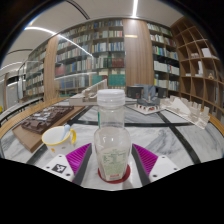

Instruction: Pour water

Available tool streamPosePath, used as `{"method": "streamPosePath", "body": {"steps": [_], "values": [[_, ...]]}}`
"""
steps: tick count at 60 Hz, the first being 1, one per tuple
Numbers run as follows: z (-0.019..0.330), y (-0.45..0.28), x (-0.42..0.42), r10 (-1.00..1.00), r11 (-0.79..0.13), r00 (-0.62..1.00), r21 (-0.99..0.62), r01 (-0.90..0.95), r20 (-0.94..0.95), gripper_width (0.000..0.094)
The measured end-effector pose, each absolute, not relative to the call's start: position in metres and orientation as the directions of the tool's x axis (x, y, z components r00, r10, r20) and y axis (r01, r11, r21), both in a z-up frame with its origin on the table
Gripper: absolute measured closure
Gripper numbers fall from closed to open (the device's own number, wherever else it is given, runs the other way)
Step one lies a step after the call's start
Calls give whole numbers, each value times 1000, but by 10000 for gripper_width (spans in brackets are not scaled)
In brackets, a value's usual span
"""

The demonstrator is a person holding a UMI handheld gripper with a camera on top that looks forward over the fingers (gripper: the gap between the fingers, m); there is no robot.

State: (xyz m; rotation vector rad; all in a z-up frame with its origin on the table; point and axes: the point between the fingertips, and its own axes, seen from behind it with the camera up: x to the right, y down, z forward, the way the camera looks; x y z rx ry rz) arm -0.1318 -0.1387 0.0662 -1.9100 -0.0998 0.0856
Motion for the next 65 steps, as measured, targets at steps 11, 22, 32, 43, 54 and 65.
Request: {"method": "streamPosePath", "body": {"steps": [11, 22, 32, 43, 54, 65], "values": [[90, -193, -119, 62, -343, 998, -939, 10, -12, 79], [110, -271, -109, 26, -365, 1000, -931, 3, -7, 80], [124, -332, -101, 14, -361, 1000, -932, 18, 14, 81], [133, -379, -97, 11, -349, 1000, -937, 31, 29, 79], [128, -406, -92, 6, -363, 999, -931, 36, 36, 78], [129, -411, -91, 4, -350, 999, -935, 51, 53, 76]]}}
